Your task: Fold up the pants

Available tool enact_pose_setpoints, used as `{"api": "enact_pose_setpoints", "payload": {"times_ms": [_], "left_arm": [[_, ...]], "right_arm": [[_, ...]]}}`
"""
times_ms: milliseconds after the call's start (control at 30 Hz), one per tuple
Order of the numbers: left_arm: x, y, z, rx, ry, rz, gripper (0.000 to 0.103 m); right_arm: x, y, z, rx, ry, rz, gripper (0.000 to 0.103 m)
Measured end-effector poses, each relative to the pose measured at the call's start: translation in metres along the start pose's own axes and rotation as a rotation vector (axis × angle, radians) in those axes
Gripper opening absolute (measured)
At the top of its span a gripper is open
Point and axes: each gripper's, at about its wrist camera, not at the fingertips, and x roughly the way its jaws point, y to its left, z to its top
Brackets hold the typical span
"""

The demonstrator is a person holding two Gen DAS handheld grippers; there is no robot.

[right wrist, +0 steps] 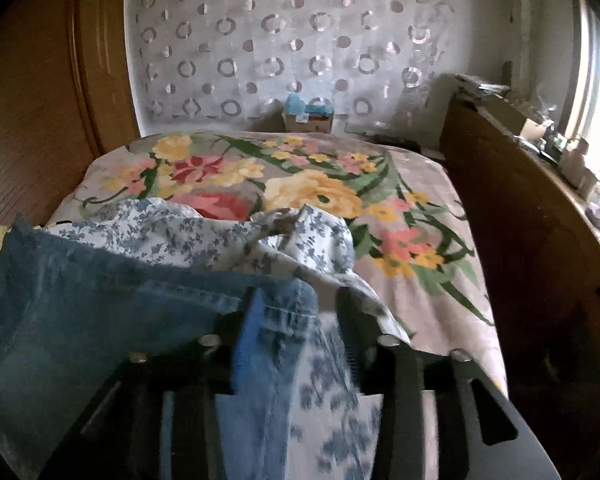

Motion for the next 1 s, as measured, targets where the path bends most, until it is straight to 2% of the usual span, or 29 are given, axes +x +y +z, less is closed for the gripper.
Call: {"api": "enact_pose_setpoints", "payload": {"times_ms": [167, 333, 433, 767, 1000], "left_arm": [[-0.008, -0.001, -0.004, -0.005, -0.013, 0.001, 0.075], [-0.013, -0.004, -0.009, 0.008, -0.023, 0.01, 0.075], [-0.015, -0.001, -0.011, -0.004, -0.023, 0.017, 0.075], [-0.018, 0.013, -0.016, -0.019, -0.018, 0.086, 0.075], [-0.004, 0.037, -0.021, -0.076, 0.021, 0.176, 0.075]], "right_arm": [[-0.058, 0.018, -0.027, 0.03, -0.025, 0.071, 0.049], [-0.087, 0.024, -0.065, 0.047, 0.017, 0.135, 0.049], [-0.088, 0.026, -0.081, 0.074, 0.061, 0.151, 0.049], [-0.075, 0.029, -0.098, 0.146, 0.133, 0.159, 0.05], [-0.059, 0.04, -0.104, 0.157, 0.161, 0.165, 0.05]]}}
